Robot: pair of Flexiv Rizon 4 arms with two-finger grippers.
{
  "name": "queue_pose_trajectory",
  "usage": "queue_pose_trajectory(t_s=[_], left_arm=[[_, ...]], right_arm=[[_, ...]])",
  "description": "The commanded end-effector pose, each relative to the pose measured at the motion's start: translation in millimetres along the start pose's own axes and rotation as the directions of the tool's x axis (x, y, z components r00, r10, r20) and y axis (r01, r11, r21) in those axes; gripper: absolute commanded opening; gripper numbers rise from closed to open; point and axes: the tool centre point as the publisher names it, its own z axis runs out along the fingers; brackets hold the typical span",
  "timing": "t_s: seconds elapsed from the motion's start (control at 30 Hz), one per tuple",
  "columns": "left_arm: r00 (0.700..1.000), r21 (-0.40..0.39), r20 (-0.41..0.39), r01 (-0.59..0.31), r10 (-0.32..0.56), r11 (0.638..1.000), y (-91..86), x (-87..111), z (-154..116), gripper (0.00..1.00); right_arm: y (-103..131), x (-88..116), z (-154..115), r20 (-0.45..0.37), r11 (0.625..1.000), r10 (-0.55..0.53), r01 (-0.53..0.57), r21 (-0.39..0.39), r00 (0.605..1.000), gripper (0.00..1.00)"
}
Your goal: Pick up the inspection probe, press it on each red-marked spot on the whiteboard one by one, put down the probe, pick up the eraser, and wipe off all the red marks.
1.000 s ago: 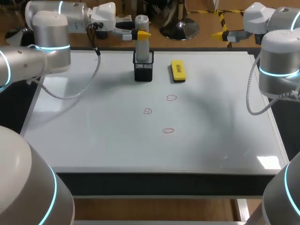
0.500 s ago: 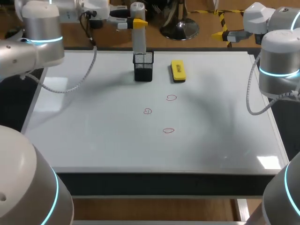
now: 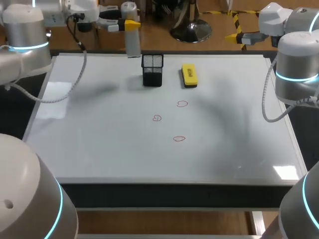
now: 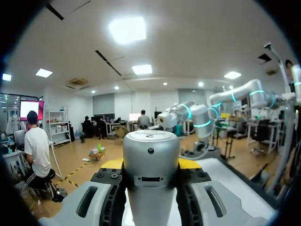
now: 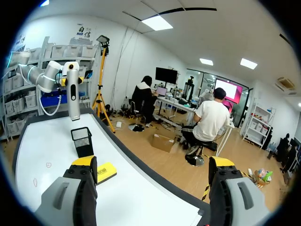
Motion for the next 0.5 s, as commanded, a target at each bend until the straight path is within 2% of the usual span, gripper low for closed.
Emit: queue_pose_trajectory(t_s=[0.03, 0.5], left_arm=[[1.0, -0.008, 0.028, -0.01, 0.01, 1.0, 0.4, 17.0, -23.2, 0.0], [0.995, -0.036, 0.101, -0.019, 0.023, 0.999, 26.0, 34.7, -84.9, 0.0]], right_arm=[[-0.2, -0.4, 0.4, 0.0, 1.0, 0.0, 0.0, 0.0, 1.0, 1.0], [-0.2, -0.4, 0.4, 0.0, 1.0, 0.0, 0.0, 0.0, 1.0, 1.0]])
